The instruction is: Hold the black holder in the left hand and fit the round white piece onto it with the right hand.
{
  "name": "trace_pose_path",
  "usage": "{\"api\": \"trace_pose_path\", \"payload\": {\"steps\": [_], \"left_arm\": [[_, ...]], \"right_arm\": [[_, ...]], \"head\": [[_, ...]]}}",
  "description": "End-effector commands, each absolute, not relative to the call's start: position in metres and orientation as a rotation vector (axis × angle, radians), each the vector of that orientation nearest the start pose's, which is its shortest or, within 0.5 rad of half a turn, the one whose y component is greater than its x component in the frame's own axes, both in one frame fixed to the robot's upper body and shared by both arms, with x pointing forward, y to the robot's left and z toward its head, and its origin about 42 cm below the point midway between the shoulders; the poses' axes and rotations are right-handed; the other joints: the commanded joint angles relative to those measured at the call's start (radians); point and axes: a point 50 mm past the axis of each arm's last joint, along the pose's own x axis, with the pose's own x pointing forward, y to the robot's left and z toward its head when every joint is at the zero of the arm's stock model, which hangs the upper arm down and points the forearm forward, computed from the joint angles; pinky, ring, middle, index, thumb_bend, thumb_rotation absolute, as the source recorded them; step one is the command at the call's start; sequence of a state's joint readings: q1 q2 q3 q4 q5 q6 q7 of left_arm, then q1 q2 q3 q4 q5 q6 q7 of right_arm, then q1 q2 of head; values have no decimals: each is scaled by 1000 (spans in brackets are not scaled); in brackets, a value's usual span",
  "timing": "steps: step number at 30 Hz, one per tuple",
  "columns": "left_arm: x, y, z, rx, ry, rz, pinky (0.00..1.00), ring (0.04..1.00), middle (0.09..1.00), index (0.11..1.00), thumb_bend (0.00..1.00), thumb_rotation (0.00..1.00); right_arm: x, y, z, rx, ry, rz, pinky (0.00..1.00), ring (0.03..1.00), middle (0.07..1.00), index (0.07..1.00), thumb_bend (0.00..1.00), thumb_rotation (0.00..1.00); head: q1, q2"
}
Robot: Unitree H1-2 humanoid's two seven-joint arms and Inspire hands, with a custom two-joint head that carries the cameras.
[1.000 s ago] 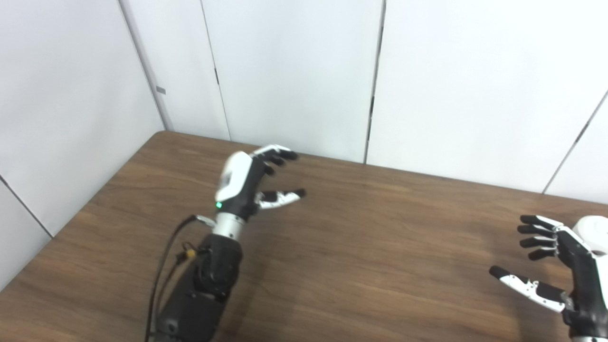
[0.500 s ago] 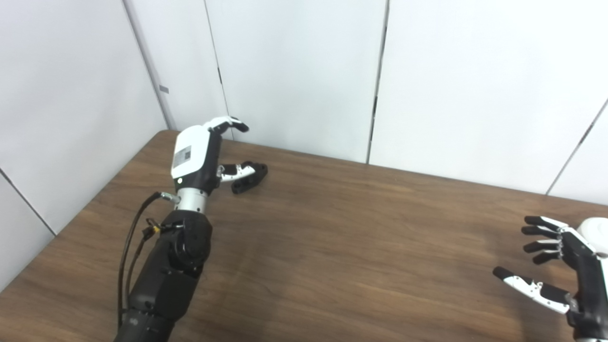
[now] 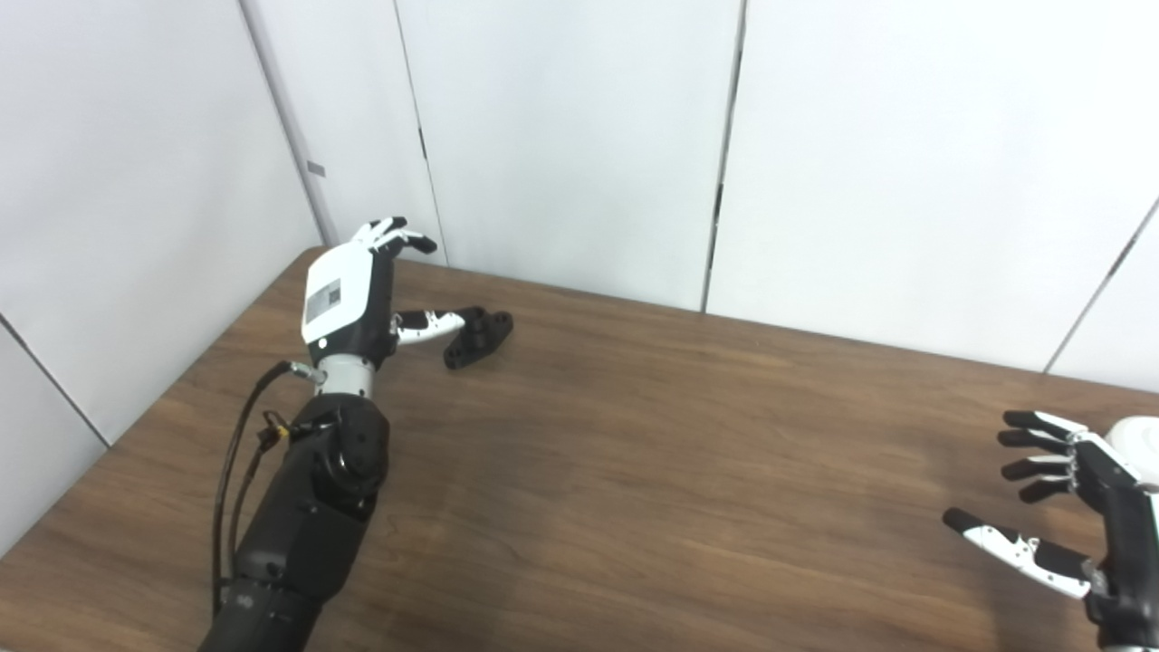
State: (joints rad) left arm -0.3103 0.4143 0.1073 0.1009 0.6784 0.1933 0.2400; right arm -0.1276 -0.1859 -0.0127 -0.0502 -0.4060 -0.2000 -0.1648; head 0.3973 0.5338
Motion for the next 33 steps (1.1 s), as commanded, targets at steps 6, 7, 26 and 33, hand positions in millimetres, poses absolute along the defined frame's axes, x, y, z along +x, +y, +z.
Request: {"api": "trace_pose_path", "payload": {"steps": [6,7,26,33], "left_arm": [[398,382,234,1091,-163,517,826,945,925,676,1000,302],[400,383,232,1094,-160,513,820,943,922,669,1000,304],[414,388,196,1130,-44,466,786,940,917,669,1000,275],[416,392,188,1154,-27,461,781,943,919,676,1000,302]], "right_arm": [[323,-261,189,-555,-494,-138,420,539,651,688,642,0],[322,-261,190,-557,-492,-140,418,537,651,688,644,0],[317,-263,193,-562,-483,-138,409,526,648,689,642,0],[317,-263,193,-562,-479,-132,409,525,650,684,647,0]], "head": [[-4,6],[-5,8],[-10,20],[-12,22]]}}
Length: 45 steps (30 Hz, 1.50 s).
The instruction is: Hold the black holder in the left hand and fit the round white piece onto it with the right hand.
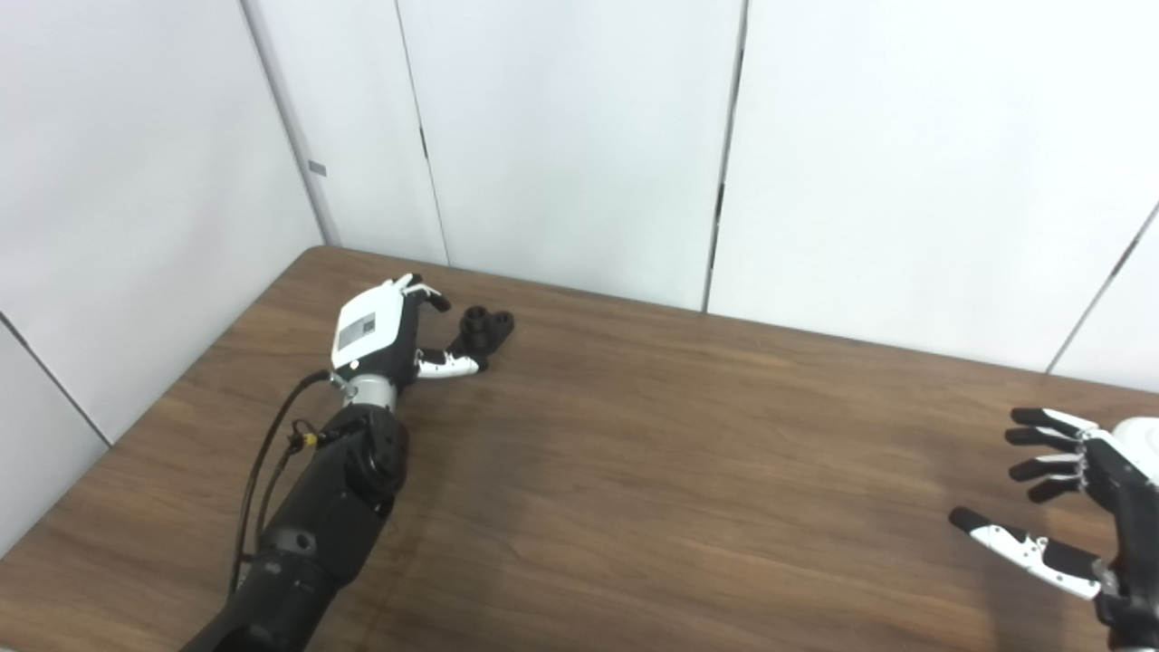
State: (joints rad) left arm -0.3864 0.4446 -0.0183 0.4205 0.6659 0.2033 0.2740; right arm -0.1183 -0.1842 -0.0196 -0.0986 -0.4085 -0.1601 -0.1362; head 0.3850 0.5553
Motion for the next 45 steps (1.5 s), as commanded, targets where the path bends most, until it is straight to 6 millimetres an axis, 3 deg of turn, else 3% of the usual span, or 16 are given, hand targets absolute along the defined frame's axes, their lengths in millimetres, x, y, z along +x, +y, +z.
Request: {"api": "trace_pose_path", "payload": {"steps": [1,14,20,33,39,45], "left_arm": [[416,393,187,1159,-20,462,777,943,920,677,1000,304],[426,388,178,1155,35,425,789,941,908,676,1000,319],[437,381,172,1144,38,405,718,899,858,667,977,293],[451,387,166,1153,95,383,678,874,841,637,895,324],[449,386,158,1117,105,347,713,854,779,477,835,249],[445,380,155,1111,117,331,684,810,743,390,912,234]], "right_arm": [[317,-263,193,-563,-477,-130,412,529,651,684,644,0],[316,-262,196,-568,-451,-133,411,525,645,675,648,0],[314,-263,197,-570,-451,-132,409,522,647,683,645,0],[306,-263,200,-576,-423,-139,403,517,650,698,640,0],[304,-266,198,-581,-421,-141,411,527,653,699,635,0],[304,-267,197,-583,-427,-139,407,529,654,699,627,0]], "head": [[0,1],[-10,8],[-17,13],[-24,27],[-22,37],[-20,42]]}}
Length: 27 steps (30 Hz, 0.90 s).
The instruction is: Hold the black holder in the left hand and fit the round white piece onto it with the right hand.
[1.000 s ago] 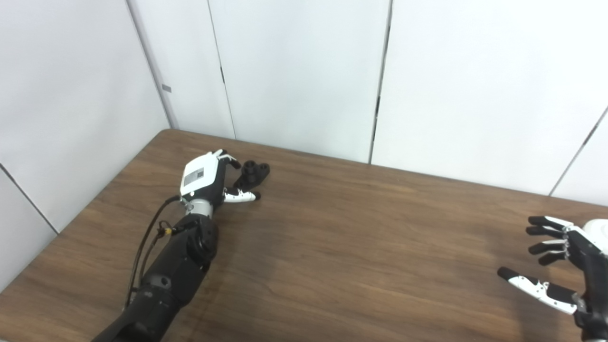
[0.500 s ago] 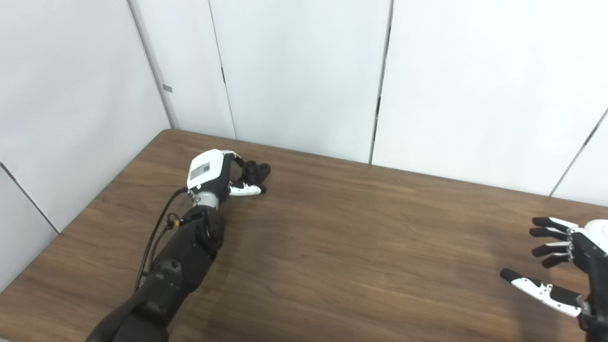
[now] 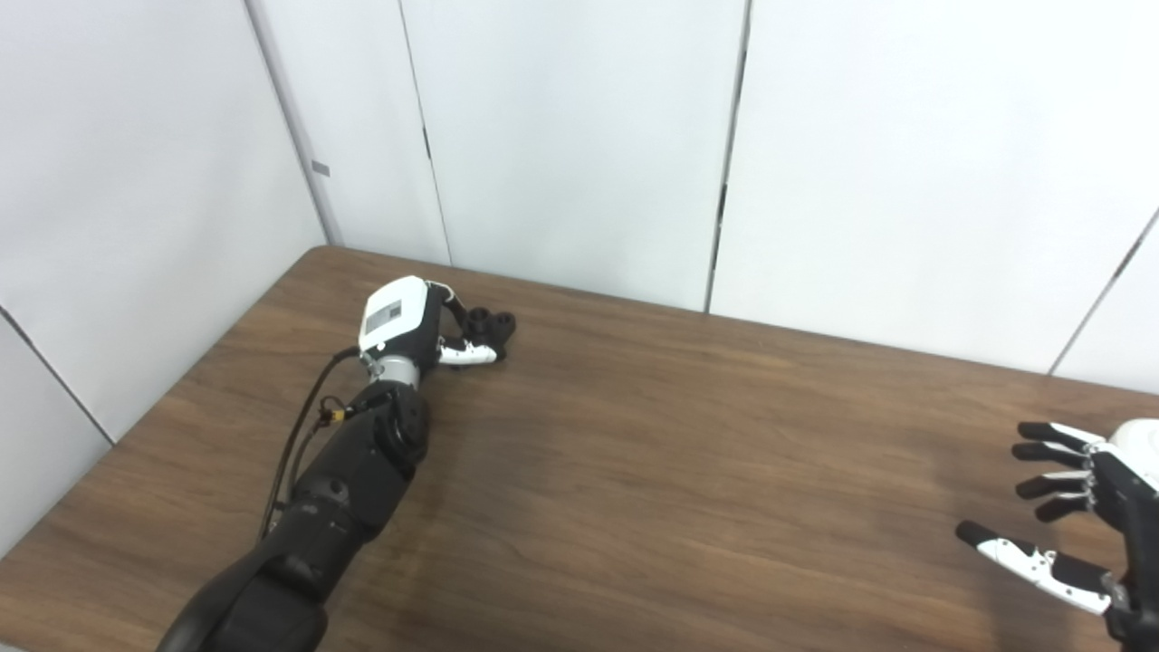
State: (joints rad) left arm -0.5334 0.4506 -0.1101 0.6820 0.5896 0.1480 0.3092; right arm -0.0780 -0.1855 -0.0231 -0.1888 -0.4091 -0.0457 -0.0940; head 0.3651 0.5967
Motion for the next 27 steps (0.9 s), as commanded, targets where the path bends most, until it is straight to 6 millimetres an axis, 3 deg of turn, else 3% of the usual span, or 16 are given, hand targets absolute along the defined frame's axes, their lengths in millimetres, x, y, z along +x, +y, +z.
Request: {"api": "trace_pose_path", "payload": {"steps": [1,6,7,8,10,15,19,27], "left_arm": [[444,380,156,1106,114,327,685,811,742,379,922,230],[439,377,160,1127,70,286,712,824,741,365,946,201],[436,374,160,1135,45,271,722,829,743,419,740,139],[435,373,160,1140,28,259,728,827,744,447,634,109],[428,366,160,1144,-6,209,762,842,754,471,546,83],[415,345,159,1112,-69,36,797,900,802,477,524,75],[405,322,156,1082,-157,-113,741,874,820,479,525,69],[391,260,155,1041,-300,-385,784,909,866,483,524,69]], "right_arm": [[304,-267,197,-583,-431,-139,406,527,655,698,626,0],[305,-265,196,-575,-426,-137,414,532,655,697,623,0],[306,-264,196,-572,-425,-138,413,531,656,698,622,0],[306,-264,196,-570,-424,-139,415,536,657,698,622,0],[307,-262,196,-577,-419,-140,421,543,661,699,618,0],[312,-261,195,-588,-435,-137,429,544,660,699,613,0],[318,-261,193,-592,-454,-136,420,537,653,696,611,0],[324,-261,192,-600,-493,-140,409,527,649,702,607,0]], "head": [[0,1],[-5,4],[-10,5],[-10,5],[-29,8],[-62,10],[-105,15],[-189,31]]}}
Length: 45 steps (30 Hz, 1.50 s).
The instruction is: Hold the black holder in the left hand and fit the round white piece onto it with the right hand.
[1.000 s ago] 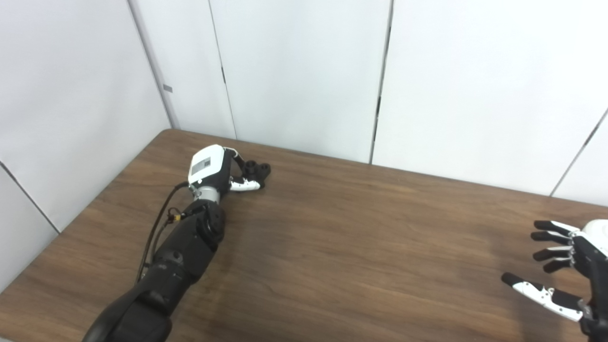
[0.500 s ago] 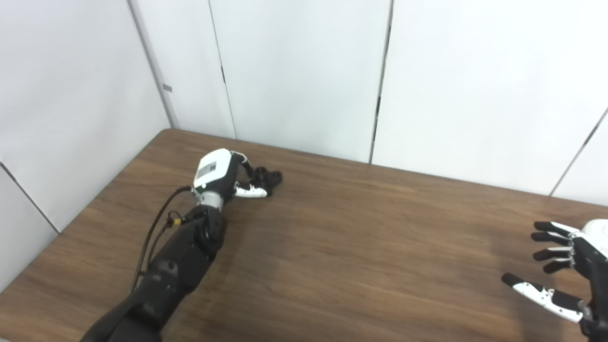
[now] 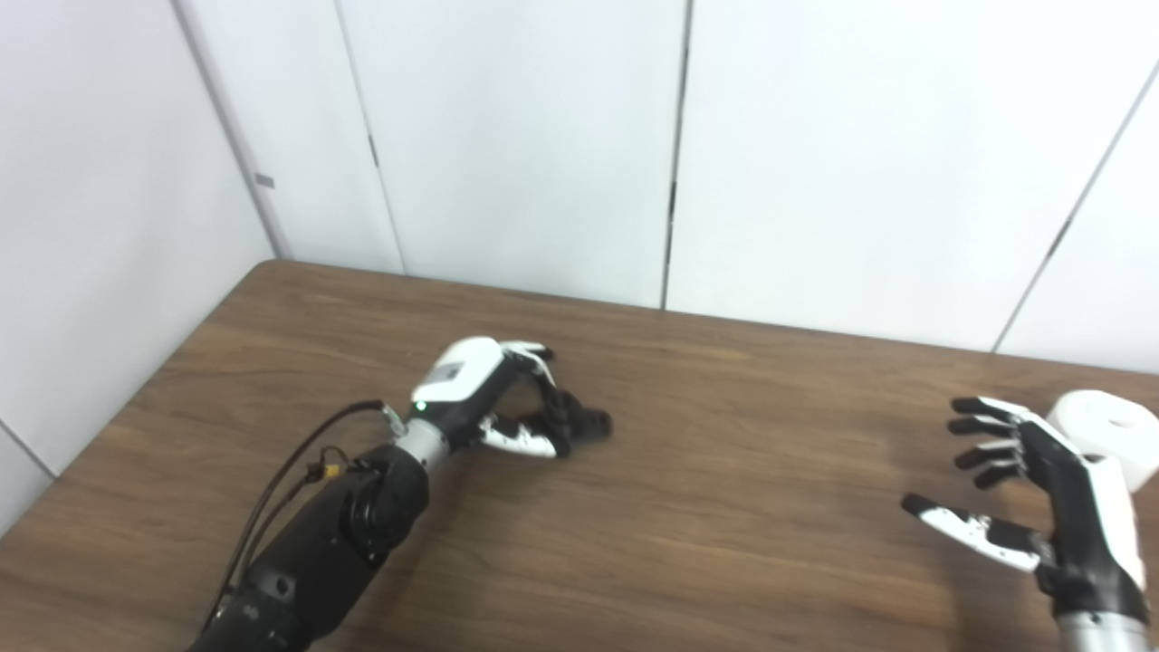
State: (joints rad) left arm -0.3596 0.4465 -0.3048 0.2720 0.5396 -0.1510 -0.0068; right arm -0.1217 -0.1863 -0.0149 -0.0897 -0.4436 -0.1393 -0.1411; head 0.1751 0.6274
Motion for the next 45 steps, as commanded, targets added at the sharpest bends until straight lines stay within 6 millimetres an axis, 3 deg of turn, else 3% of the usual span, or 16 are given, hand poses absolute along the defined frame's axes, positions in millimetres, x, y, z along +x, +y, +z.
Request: {"api": "trace_pose_path", "payload": {"steps": [1,5,16,25,34,40,43,45], "left_arm": [[390,254,153,1045,-325,-419,773,904,867,483,524,70],[387,231,144,1044,-377,-536,719,894,876,485,523,74],[379,163,113,1040,-435,-784,748,911,880,487,523,73],[381,131,91,1070,-439,-829,718,896,879,488,522,76],[383,126,77,1112,-406,-821,701,901,869,489,521,77],[385,137,73,1144,-389,-822,708,898,866,489,522,74],[385,147,71,1148,-392,-818,706,895,862,489,522,74],[385,156,72,1140,-397,-811,696,883,856,488,523,71]], "right_arm": [[324,-261,192,-600,-494,-142,410,528,648,703,602,0],[324,-257,195,-605,-505,-147,420,538,650,706,579,40],[324,-248,205,-623,-523,-164,427,555,660,712,558,58],[324,-245,213,-619,-534,-167,424,552,671,715,552,46],[323,-245,221,-658,-553,-159,422,541,668,720,541,75],[327,-255,236,-751,-557,-114,439,547,666,717,563,102],[333,-262,250,-855,-525,-58,479,569,673,723,573,124],[338,-266,262,-945,-491,-35,479,571,668,720,601,168]], "head": [[-17,4],[-65,13],[-166,35],[-216,42],[-290,43],[-409,13],[-538,-34],[-575,-51]]}}
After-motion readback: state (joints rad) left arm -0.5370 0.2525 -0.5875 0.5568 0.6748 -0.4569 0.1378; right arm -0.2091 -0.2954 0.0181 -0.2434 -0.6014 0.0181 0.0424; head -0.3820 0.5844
